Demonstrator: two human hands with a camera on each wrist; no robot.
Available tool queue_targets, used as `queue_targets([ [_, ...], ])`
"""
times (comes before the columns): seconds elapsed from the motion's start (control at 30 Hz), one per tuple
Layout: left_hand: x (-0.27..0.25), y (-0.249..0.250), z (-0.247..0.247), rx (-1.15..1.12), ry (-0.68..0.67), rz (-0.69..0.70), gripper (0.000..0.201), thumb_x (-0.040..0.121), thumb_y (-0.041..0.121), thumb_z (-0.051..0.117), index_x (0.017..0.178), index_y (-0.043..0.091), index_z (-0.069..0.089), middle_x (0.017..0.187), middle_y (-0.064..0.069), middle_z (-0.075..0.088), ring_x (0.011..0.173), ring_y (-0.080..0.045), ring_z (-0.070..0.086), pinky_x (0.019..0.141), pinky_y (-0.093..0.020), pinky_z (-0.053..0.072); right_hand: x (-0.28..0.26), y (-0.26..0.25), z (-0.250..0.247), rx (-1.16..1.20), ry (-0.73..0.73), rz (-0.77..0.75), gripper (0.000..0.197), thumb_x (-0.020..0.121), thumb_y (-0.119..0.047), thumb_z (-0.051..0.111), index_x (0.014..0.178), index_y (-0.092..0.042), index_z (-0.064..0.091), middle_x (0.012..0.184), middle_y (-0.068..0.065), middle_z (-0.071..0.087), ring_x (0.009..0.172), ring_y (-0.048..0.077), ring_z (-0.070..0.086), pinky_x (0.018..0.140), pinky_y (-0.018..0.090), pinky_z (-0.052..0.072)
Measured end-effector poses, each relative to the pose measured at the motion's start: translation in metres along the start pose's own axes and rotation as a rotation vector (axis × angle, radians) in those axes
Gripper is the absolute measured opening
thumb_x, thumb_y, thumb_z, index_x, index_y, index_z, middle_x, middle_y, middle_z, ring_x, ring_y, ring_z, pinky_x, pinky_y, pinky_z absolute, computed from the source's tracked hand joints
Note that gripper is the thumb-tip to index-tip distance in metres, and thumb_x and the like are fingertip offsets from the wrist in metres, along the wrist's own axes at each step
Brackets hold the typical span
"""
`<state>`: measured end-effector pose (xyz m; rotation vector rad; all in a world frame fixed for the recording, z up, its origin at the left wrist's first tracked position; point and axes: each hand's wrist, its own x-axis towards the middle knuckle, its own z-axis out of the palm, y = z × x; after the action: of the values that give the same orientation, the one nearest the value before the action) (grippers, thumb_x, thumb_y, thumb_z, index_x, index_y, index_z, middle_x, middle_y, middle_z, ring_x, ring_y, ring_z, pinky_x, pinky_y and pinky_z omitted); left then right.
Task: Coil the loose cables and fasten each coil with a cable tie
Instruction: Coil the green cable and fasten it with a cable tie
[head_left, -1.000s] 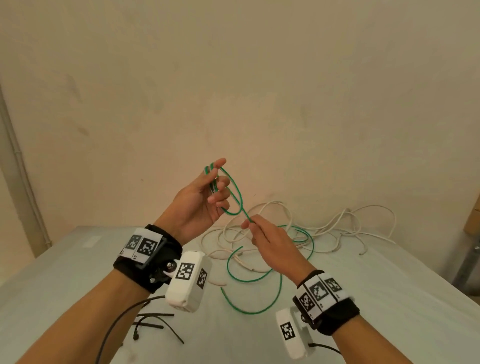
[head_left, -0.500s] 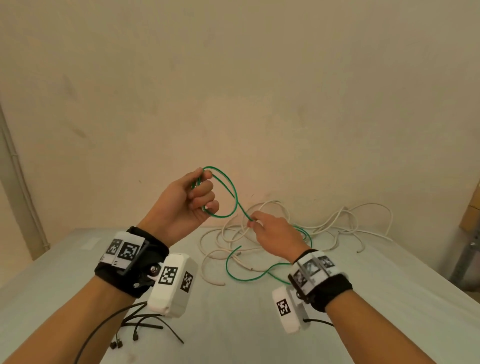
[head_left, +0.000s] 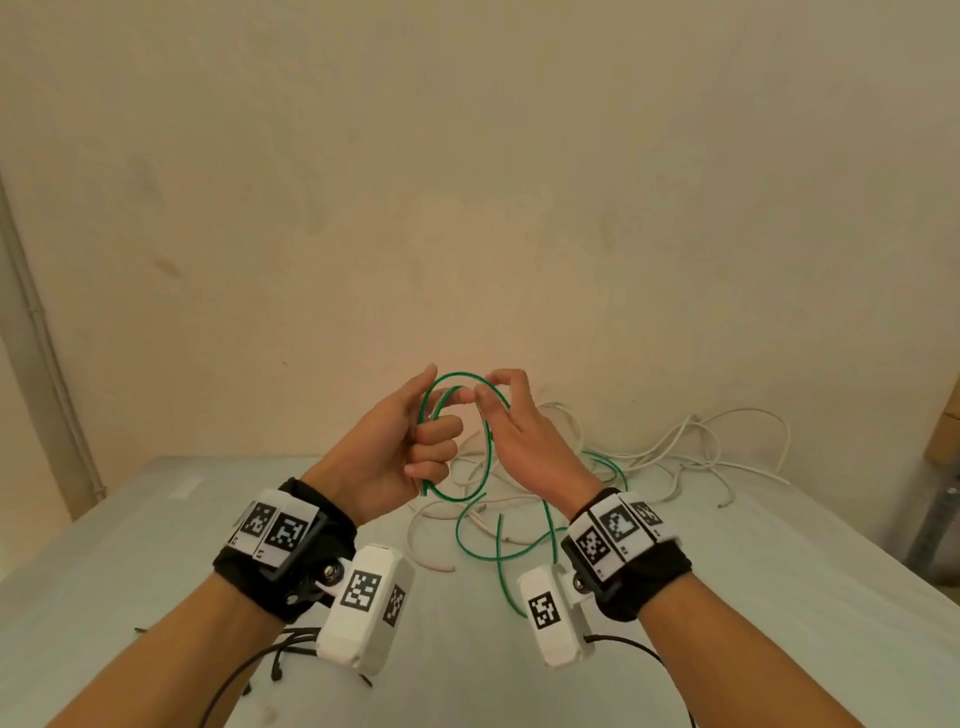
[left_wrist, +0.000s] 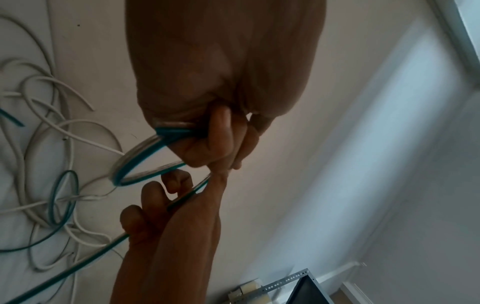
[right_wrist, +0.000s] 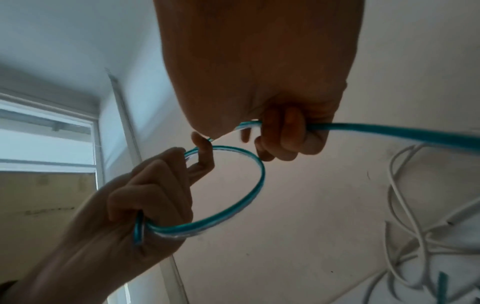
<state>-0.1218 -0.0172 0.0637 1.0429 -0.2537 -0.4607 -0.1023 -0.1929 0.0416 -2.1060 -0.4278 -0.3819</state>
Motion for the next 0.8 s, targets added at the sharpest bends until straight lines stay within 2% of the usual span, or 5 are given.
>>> queue_targets([
  [0.2, -0.005, 0.0, -0.002, -0.1, -0.078, -0.038, 0.02, 0.101, 0.02, 0.046, 0.083, 0.013, 0.051, 0.058, 0.008, 0.031, 0.039, -0.004, 0.03, 0.041, -0.017, 0.038, 0.005, 0.015, -0.003, 0.02, 0.059, -0.135, 0.038, 0.112, -0.042, 0.036, 0.087, -0.019, 0.052, 0.065, -0.011, 0.046, 0.061, 0.008, 0.04, 0.064, 0.032, 0.036],
  [0.4, -0.003, -0.002, 0.002, -0.062, -0.005, -0.035, 0.021, 0.09, 0.014, 0.039, 0.07, 0.018, 0.043, 0.059, 0.008, 0.018, 0.047, -0.008, 0.01, 0.039, -0.02, 0.013, 0.01, 0.025, -0.007, 0.022, 0.194, -0.074, 0.039, 0.112, -0.039, 0.036, 0.089, -0.013, 0.053, 0.063, -0.009, 0.042, 0.057, 0.008, 0.037, 0.059, 0.032, 0.033],
  [0.57, 0.006, 0.004, -0.004, -0.212, 0.041, 0.118, 0.019, 0.101, 0.016, 0.039, 0.095, 0.011, 0.057, 0.059, 0.009, 0.016, 0.047, -0.009, 0.009, 0.039, -0.02, 0.012, 0.001, 0.039, -0.004, -0.159, 0.044, -0.091, 0.028, 0.111, -0.029, 0.04, 0.098, -0.019, 0.063, 0.061, -0.017, 0.056, 0.057, 0.003, 0.049, 0.057, 0.022, 0.034],
  [0.73, 0.016, 0.002, 0.0, -0.123, 0.122, 0.256, 0.033, 0.11, 0.027, 0.041, 0.131, 0.006, 0.056, 0.061, 0.006, 0.037, 0.04, -0.005, 0.025, 0.038, -0.017, 0.019, -0.007, 0.035, 0.004, -0.345, -0.142, -0.107, 0.027, 0.111, -0.036, 0.037, 0.108, -0.025, 0.061, 0.074, -0.007, 0.059, 0.072, 0.02, 0.057, 0.072, 0.04, 0.05],
  [0.8, 0.02, -0.001, 0.003, -0.017, 0.146, 0.288, 0.028, 0.11, 0.028, 0.041, 0.129, 0.009, 0.051, 0.062, 0.005, 0.036, 0.044, -0.006, 0.022, 0.041, -0.02, 0.016, -0.012, 0.025, 0.005, -0.426, -0.251, -0.094, 0.028, 0.111, -0.04, 0.036, 0.114, -0.023, 0.059, 0.087, 0.003, 0.065, 0.084, 0.031, 0.062, 0.08, 0.048, 0.054],
])
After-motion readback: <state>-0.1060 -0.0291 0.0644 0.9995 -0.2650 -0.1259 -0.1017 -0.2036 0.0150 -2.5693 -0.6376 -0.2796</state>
